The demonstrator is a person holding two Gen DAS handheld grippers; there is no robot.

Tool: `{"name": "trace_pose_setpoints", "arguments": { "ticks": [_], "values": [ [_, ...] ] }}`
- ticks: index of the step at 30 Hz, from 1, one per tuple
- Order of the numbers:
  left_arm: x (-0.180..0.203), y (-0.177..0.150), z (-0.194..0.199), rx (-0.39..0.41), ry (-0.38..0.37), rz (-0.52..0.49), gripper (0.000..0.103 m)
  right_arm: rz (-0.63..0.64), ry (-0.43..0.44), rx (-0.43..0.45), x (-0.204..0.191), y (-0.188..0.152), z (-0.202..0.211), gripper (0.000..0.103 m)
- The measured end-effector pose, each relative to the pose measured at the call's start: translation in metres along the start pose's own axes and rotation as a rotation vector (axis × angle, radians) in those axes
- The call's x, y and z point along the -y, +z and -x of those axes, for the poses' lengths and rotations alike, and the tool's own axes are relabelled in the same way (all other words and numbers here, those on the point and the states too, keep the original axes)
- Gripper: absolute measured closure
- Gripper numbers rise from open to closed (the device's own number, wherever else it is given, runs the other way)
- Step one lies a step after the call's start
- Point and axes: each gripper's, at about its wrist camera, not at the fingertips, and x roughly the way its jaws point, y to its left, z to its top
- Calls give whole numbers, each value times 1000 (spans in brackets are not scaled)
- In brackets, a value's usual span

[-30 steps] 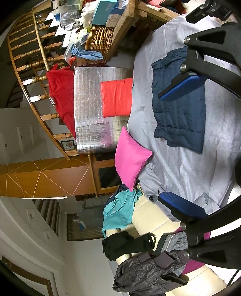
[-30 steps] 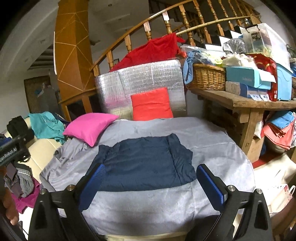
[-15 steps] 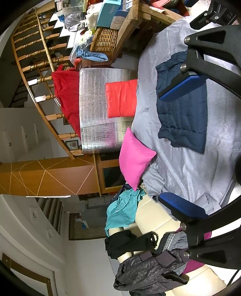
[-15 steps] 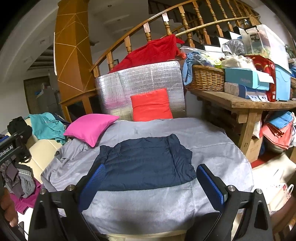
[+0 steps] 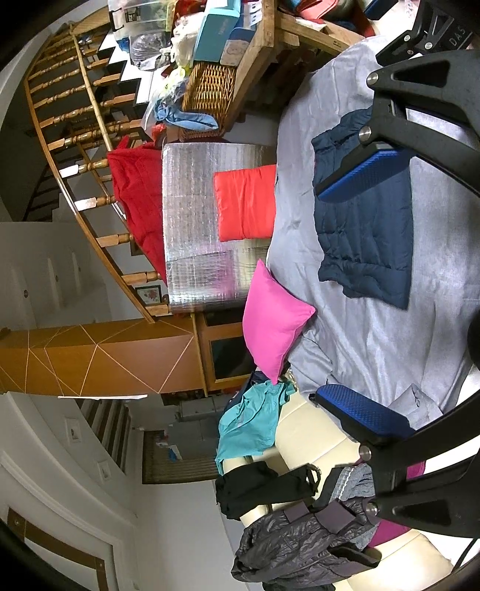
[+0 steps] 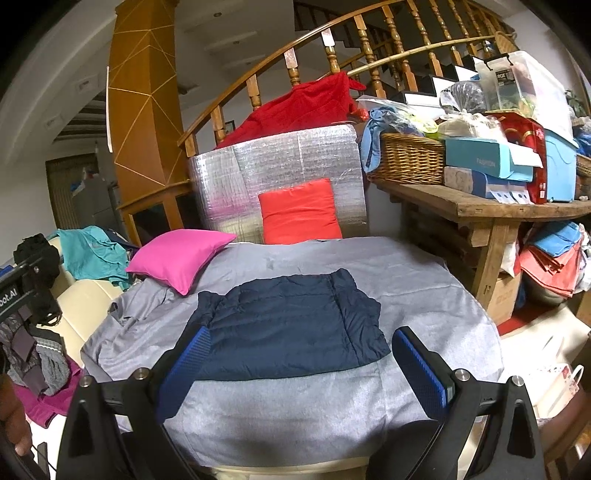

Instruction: Fold large clothes

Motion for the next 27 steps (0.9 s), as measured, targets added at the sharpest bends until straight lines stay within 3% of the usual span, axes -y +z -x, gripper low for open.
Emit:
{"name": "trace_pose_setpoints", "arguments": {
  "ticks": [27],
  "values": [
    [-1,-2,2,-6,-12,1,4,5,3,7,-7,-2,2,3]
  ]
}}
